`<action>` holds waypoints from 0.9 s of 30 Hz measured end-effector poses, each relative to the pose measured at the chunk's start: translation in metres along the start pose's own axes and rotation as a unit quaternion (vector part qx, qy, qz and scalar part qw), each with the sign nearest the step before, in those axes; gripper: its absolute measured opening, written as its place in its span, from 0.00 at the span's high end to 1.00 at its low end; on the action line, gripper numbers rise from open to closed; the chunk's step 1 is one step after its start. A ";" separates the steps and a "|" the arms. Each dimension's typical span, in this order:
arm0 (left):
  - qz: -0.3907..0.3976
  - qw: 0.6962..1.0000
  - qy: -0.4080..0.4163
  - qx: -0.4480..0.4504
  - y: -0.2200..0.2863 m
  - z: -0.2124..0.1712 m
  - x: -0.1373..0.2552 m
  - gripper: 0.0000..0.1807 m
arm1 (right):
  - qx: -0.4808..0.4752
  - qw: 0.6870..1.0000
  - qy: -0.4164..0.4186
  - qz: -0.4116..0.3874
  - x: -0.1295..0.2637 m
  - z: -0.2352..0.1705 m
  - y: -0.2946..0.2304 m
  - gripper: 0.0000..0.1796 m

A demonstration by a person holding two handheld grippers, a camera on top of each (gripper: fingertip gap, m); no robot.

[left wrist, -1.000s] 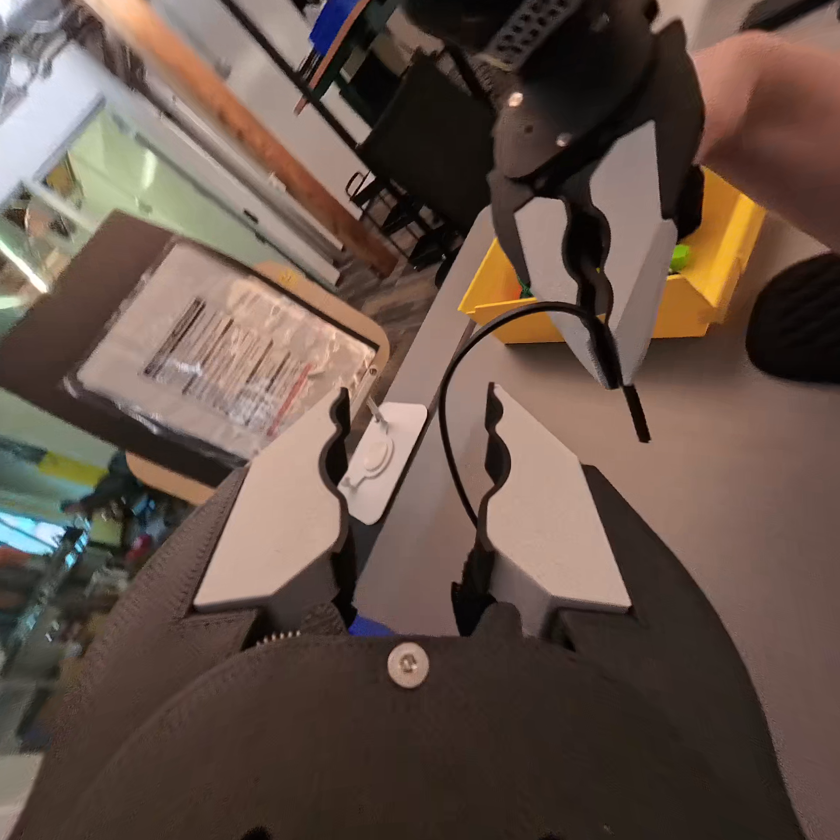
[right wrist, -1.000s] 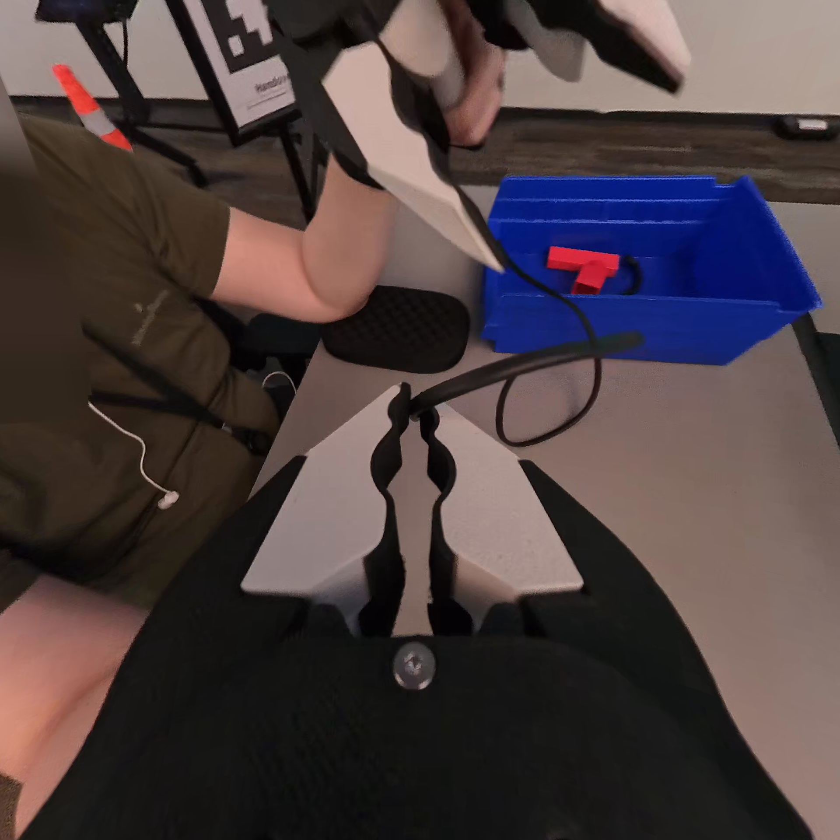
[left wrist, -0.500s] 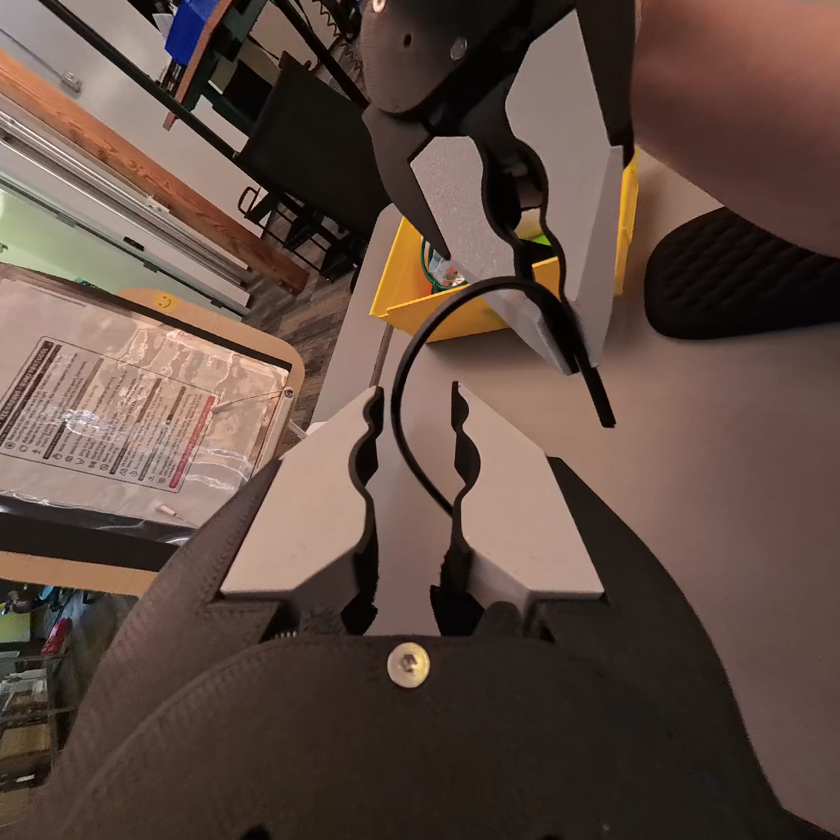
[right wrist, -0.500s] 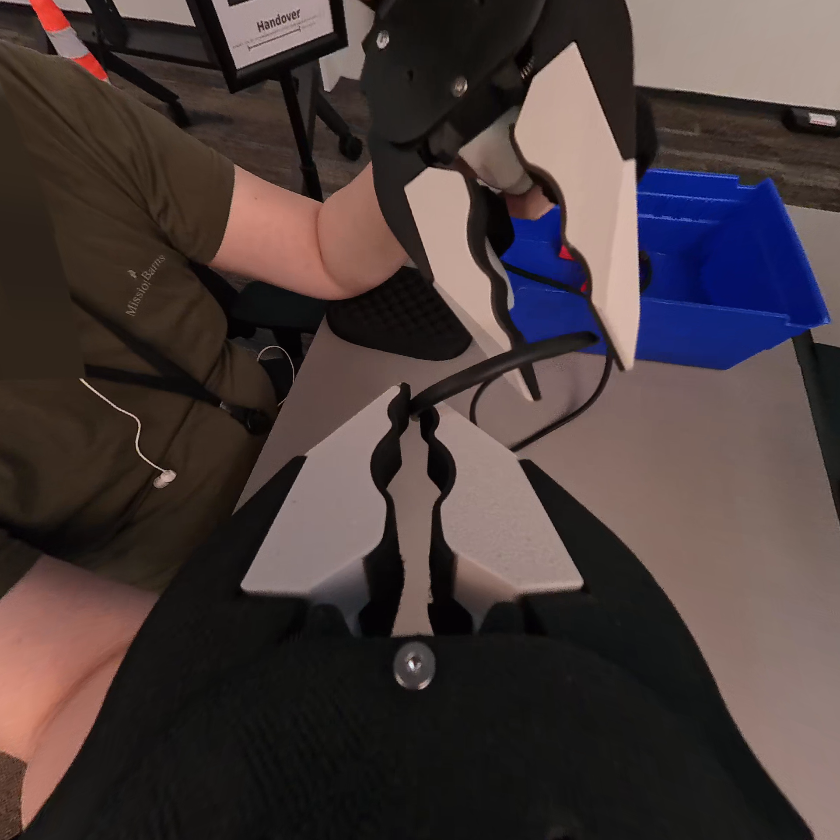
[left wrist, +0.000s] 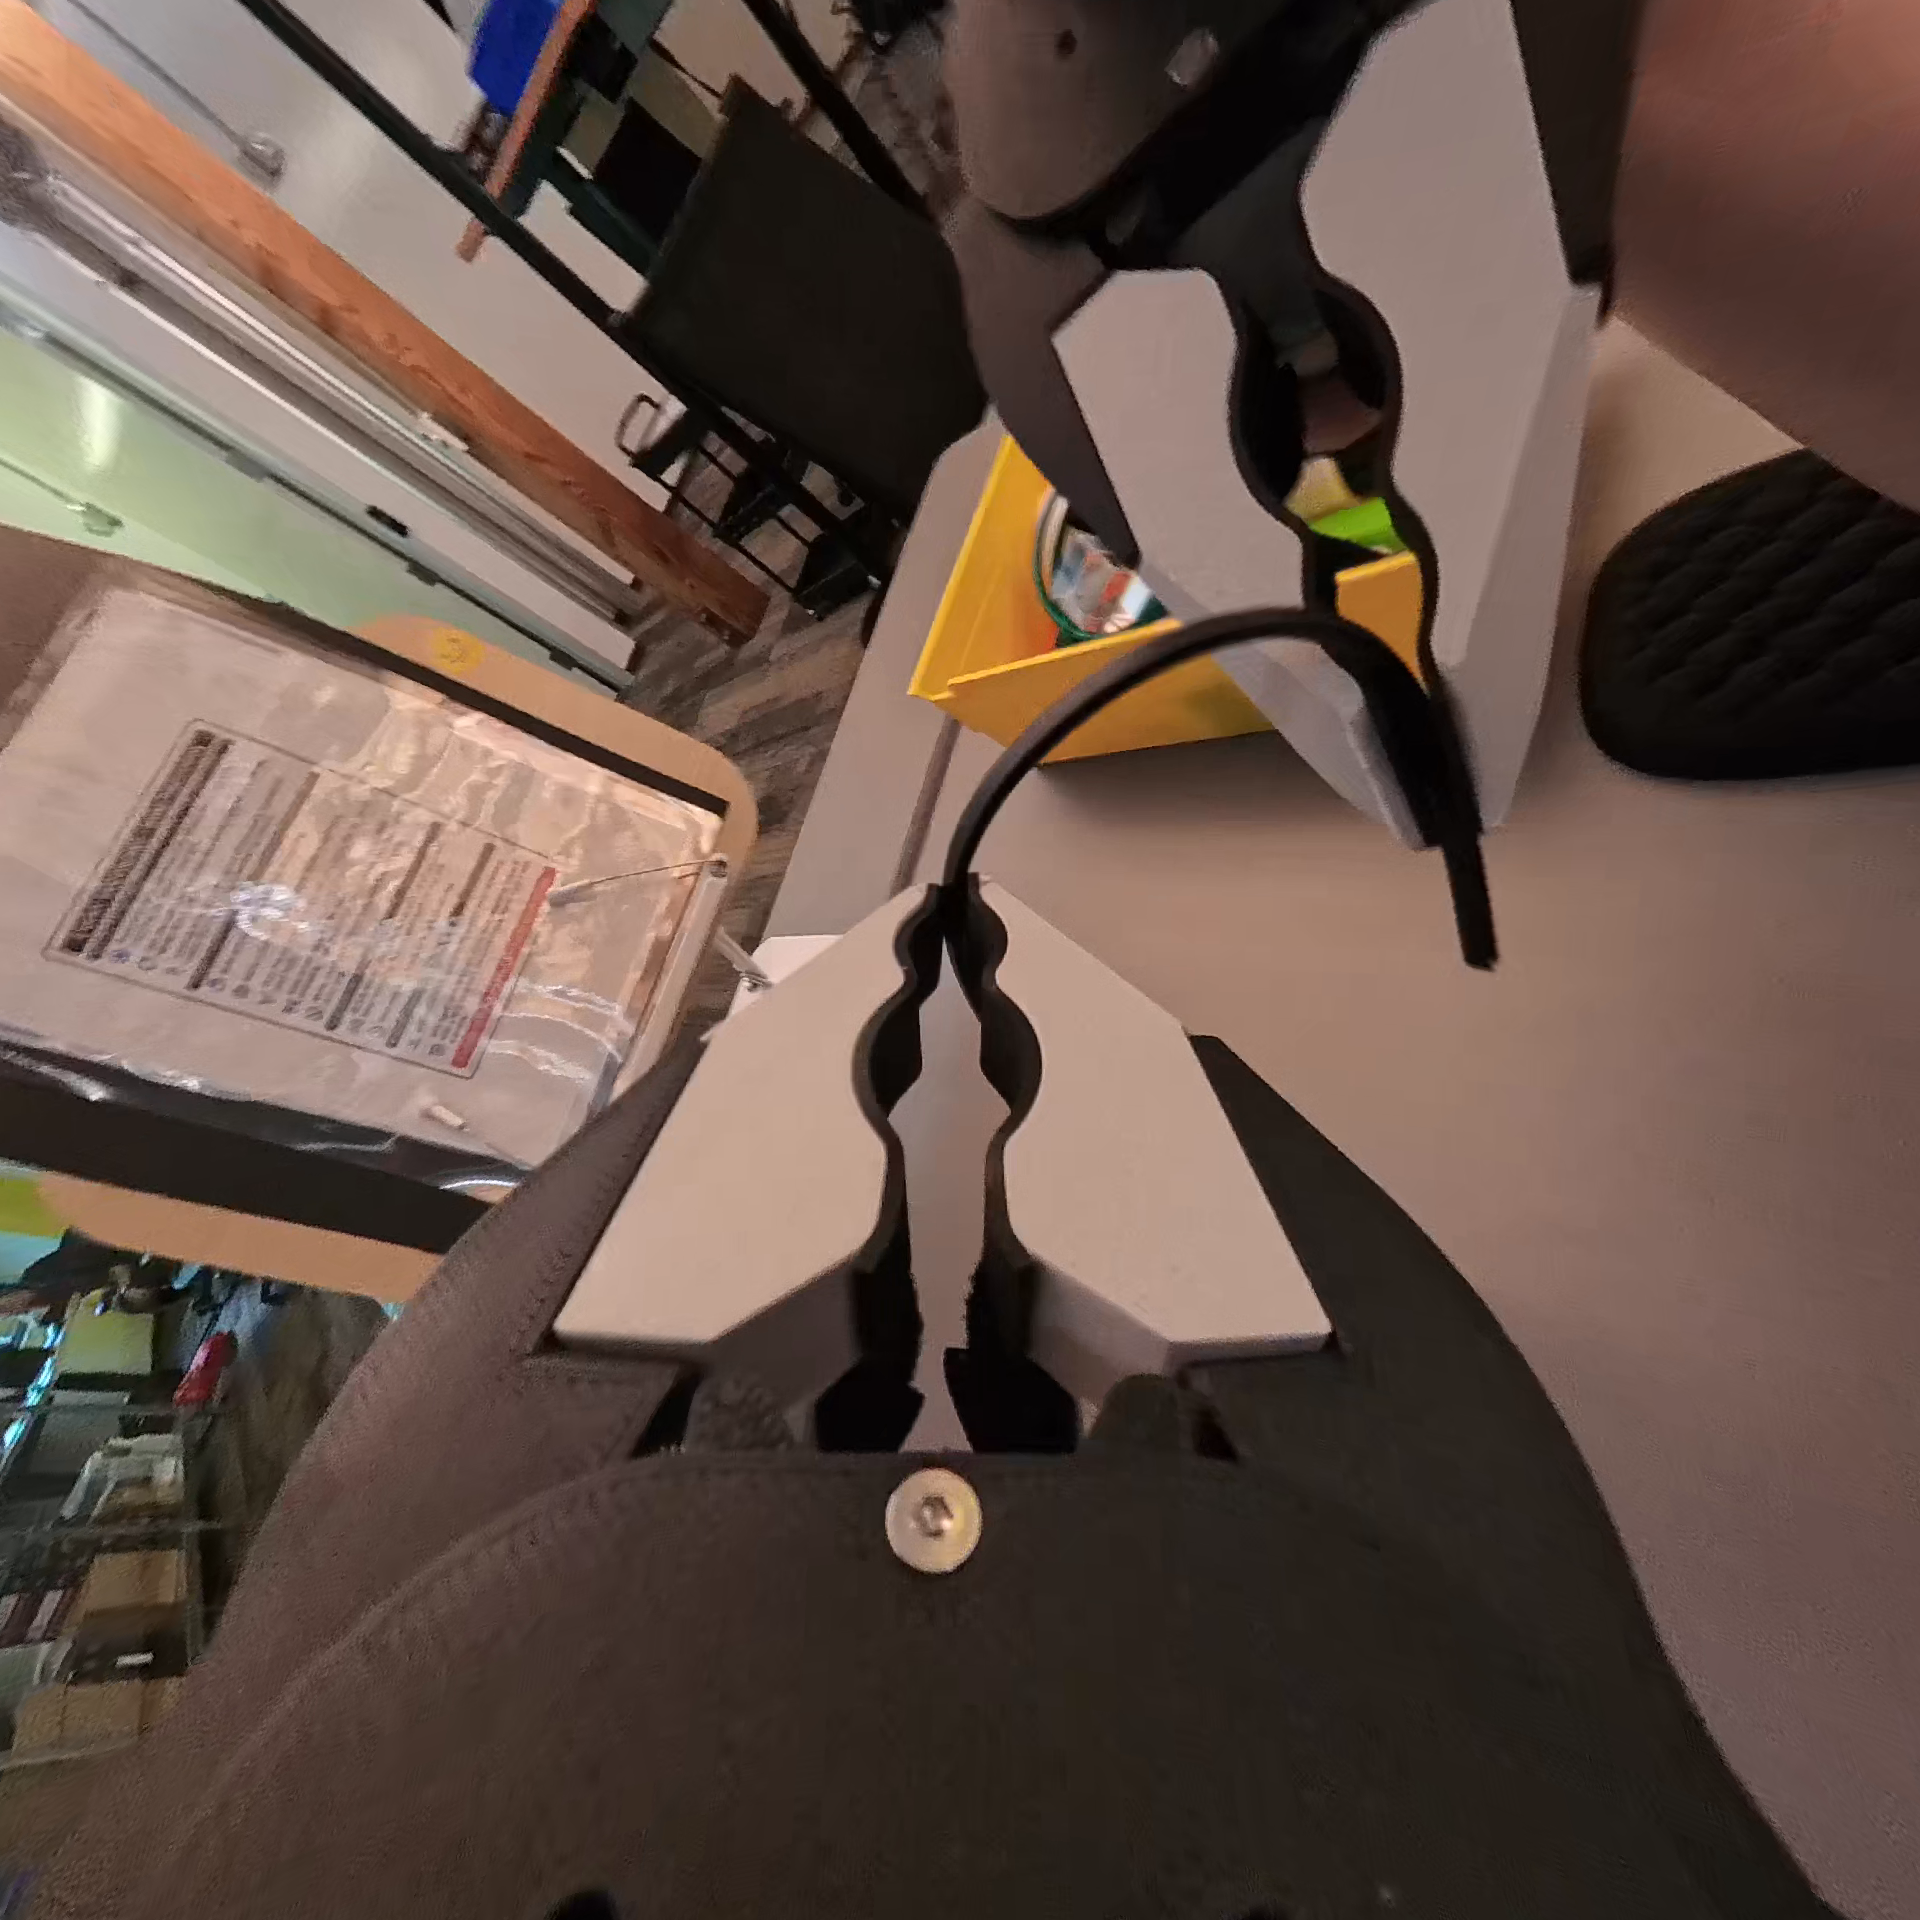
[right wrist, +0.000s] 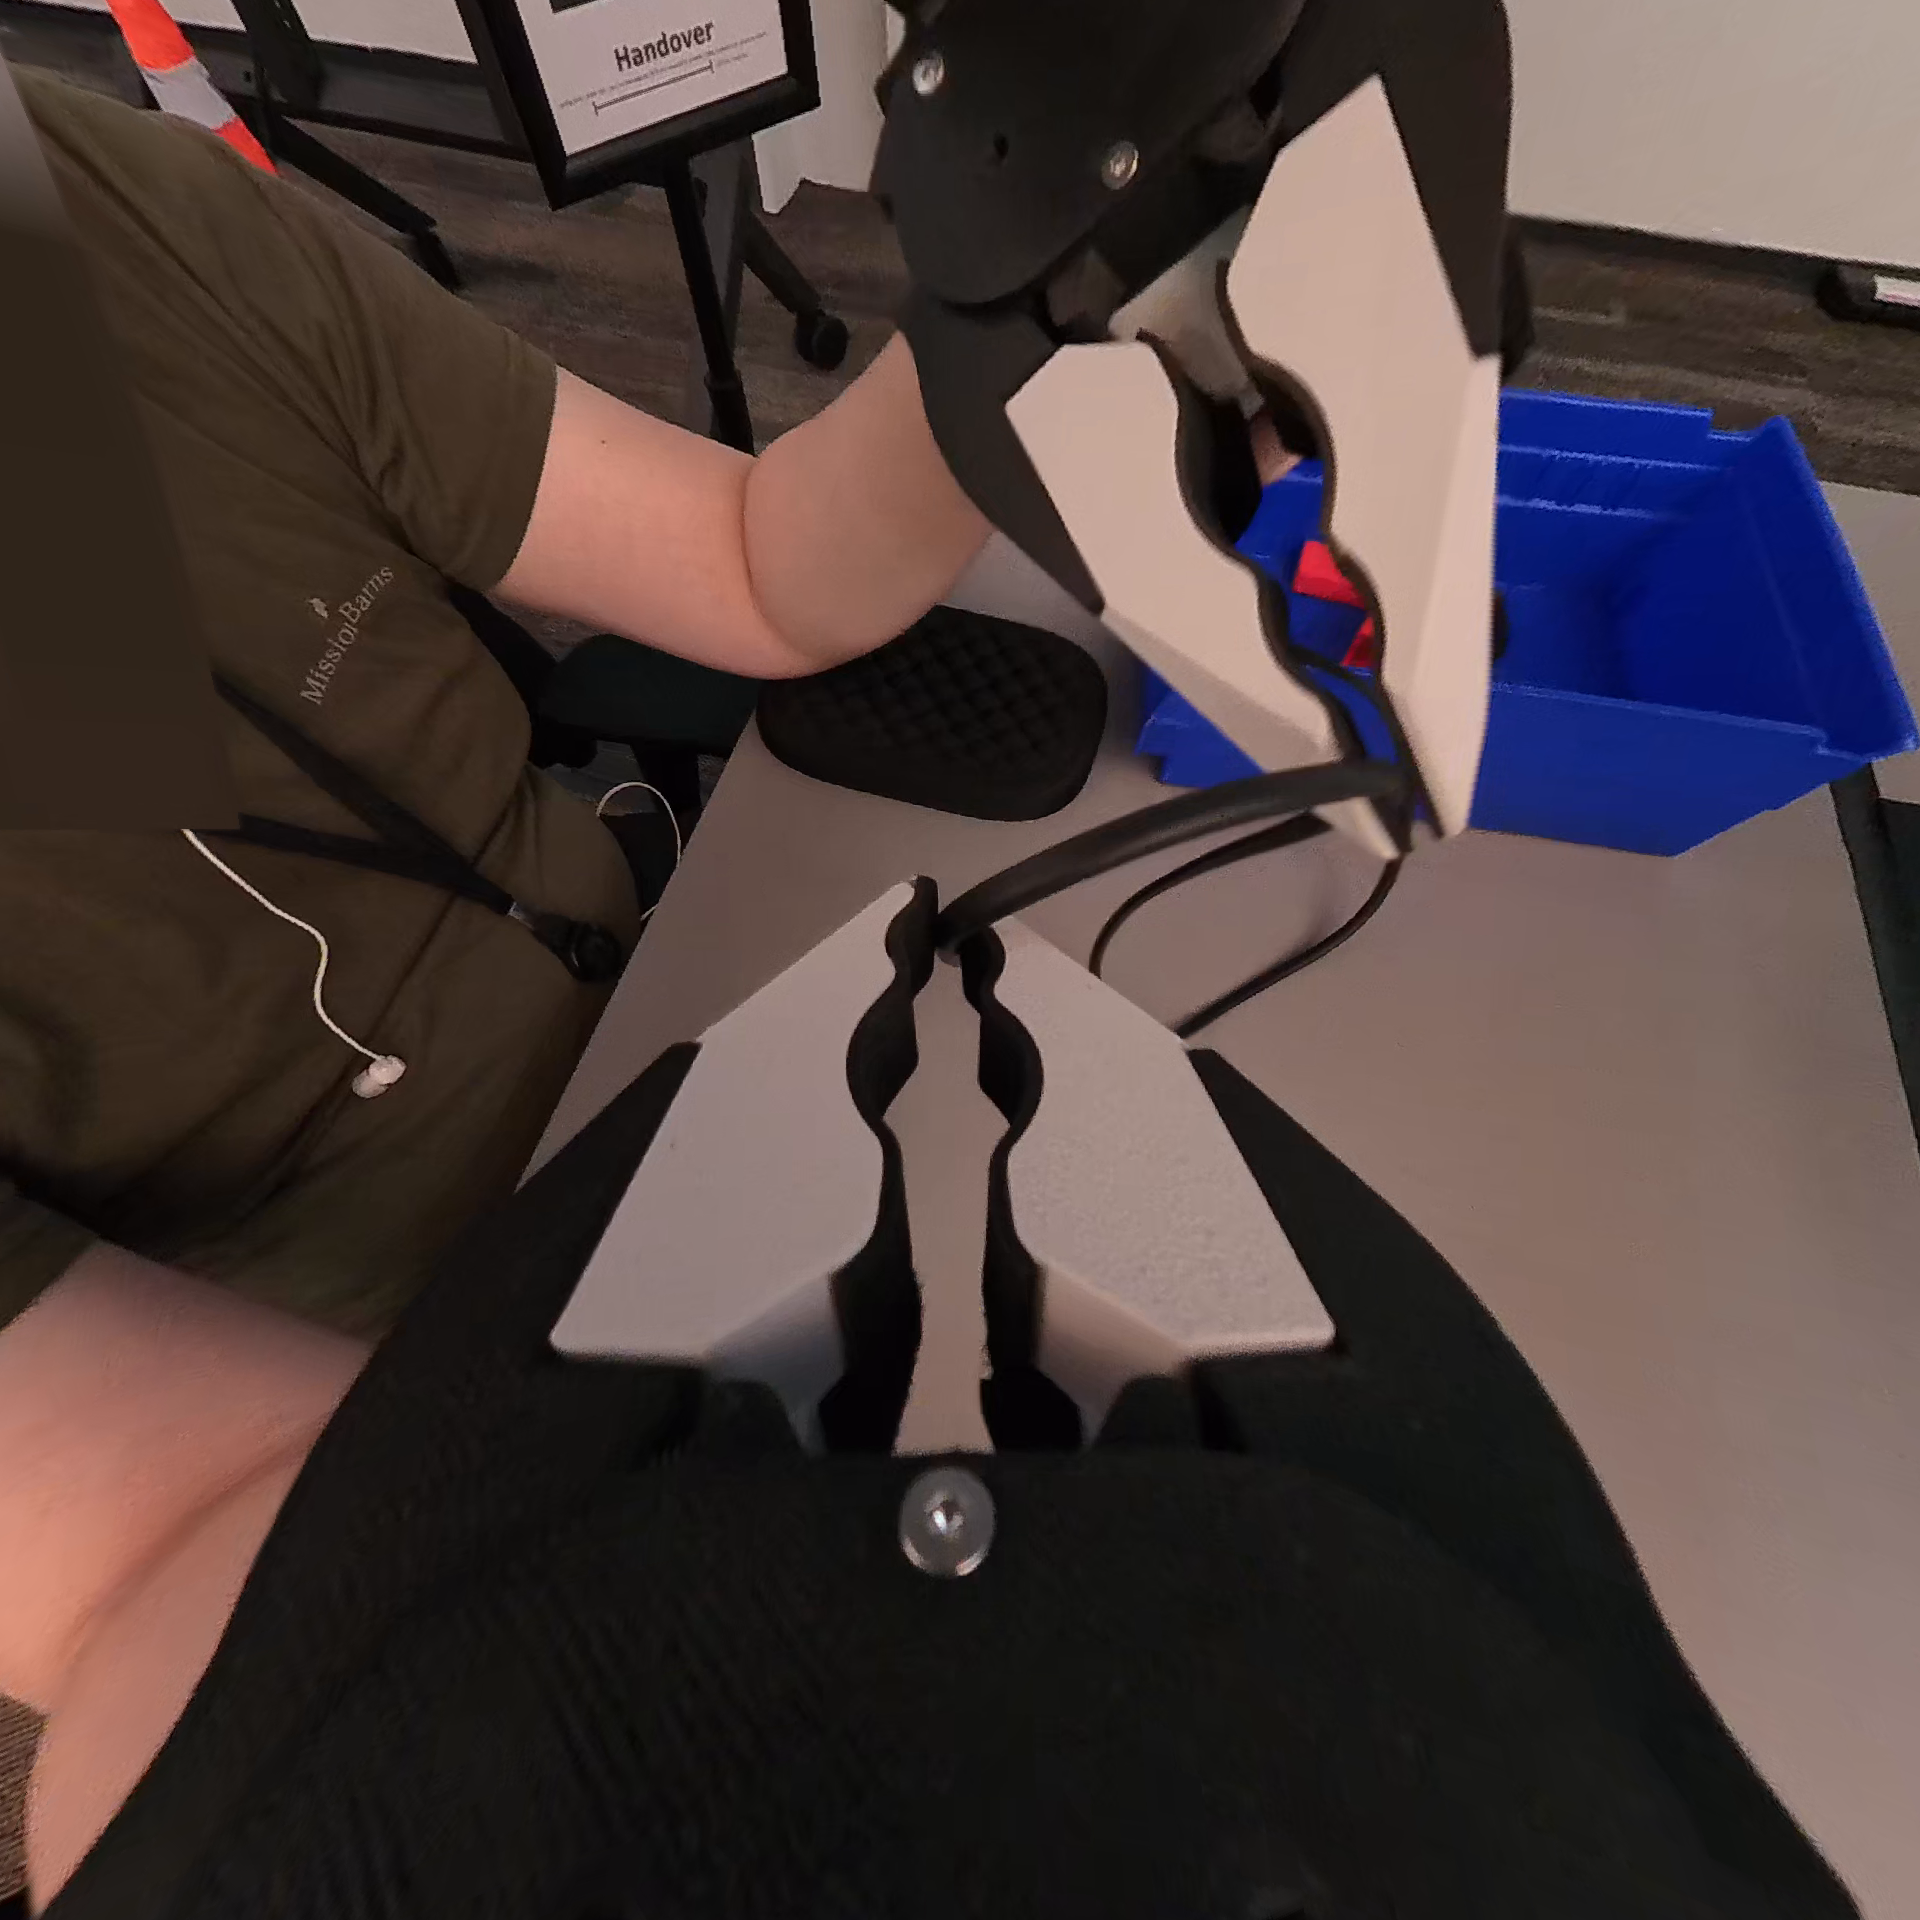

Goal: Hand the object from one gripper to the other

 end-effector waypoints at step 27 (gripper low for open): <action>0.129 0.974 0.179 0.058 -0.025 0.029 0.095 1.00 | -0.063 0.955 0.288 0.031 -0.059 0.019 0.059 0.77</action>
Point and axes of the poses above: each gripper's, where its closed fingertips meet, x back along the fingers, z out of its top, y = z × x across the jaws, the point moved 9 cm from there along x, back along the fingers, and after that the axes turned 6 degrees about -z, right-handed, at the moved point
